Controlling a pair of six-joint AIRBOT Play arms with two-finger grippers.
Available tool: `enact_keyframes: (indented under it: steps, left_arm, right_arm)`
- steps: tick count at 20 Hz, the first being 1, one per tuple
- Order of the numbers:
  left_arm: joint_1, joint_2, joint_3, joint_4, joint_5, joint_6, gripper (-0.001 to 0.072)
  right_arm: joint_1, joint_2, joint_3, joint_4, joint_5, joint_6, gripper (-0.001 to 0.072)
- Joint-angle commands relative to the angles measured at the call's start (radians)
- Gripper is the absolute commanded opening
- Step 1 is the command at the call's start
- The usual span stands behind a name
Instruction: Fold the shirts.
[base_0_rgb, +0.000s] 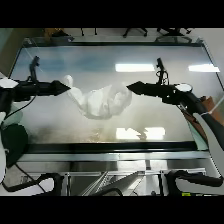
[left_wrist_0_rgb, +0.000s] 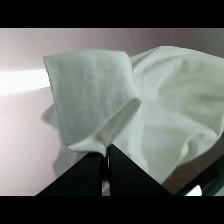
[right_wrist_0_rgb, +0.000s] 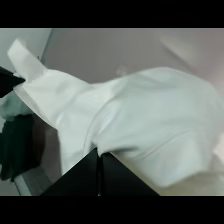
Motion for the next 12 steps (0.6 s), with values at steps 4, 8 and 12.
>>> enact_keyframes:
  steps: [4, 8, 12]
  left_arm:
    - [0.189, 0.425, 0.027, -0.002, -0.056, -0.008, 0.0008]
    - [0.315, 0.661, 0.142, -0.002, -0.091, -0.045, 0.0008]
    - [0.264, 0.739, 0.203, 0.034, 0.025, -0.045, 0.0008]
  right_arm:
    - [-0.055, 0.335, 0.175, -0.088, -0.082, 0.000, 0.0015]
    - [-0.064, 0.579, 0.190, -0.247, -0.215, 0.001, 0.0015]
    - [-0.064, 0.634, 0.190, -0.402, -0.239, 0.019, 0.0015]
